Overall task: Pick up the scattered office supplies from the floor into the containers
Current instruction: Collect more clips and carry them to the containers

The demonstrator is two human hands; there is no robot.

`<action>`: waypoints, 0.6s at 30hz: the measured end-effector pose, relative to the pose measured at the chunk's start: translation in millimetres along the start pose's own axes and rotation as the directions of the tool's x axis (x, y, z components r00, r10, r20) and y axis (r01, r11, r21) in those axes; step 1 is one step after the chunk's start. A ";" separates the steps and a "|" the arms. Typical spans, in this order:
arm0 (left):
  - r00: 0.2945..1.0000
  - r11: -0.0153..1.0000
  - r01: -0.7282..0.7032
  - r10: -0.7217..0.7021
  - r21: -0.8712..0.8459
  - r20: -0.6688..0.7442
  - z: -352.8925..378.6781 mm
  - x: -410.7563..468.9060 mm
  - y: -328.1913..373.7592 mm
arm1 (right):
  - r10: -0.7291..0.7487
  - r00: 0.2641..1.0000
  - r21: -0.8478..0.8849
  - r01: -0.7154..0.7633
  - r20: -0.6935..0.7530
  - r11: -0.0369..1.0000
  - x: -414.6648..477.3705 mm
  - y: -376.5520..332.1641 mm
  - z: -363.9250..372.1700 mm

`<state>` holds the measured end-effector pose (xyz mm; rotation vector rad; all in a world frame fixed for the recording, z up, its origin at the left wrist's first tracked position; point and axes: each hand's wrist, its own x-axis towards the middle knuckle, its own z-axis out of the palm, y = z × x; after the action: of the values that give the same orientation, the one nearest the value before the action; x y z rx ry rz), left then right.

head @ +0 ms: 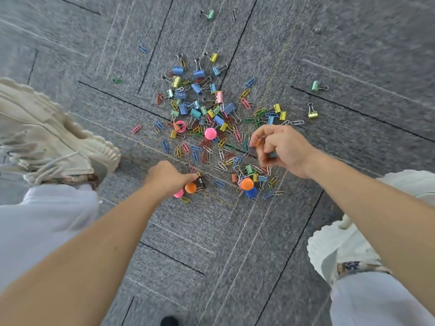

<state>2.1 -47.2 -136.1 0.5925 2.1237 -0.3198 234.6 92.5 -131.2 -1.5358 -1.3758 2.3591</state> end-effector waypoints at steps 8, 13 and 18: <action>0.982 0.894 0.161 -0.189 -0.417 -0.026 10.1 -8.1 8.8 | -0.048 0.999 -0.732 0.021 -0.016 0.681 15.9 10.5 8.3; 0.991 0.856 0.106 -0.132 -0.505 -0.017 2.5 -8.6 18.8 | -0.050 0.998 -0.968 -0.010 -0.024 0.249 13.8 15.3 28.2; 0.979 0.649 0.170 -0.025 -0.742 0.203 -13.3 -11.8 23.5 | -0.015 1.000 -0.978 -0.005 -0.008 0.207 17.2 13.1 34.5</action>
<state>11.0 -24.9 -119.0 -0.0588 1.8831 0.4571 205.6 69.3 -147.9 -1.5242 -3.2103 1.1969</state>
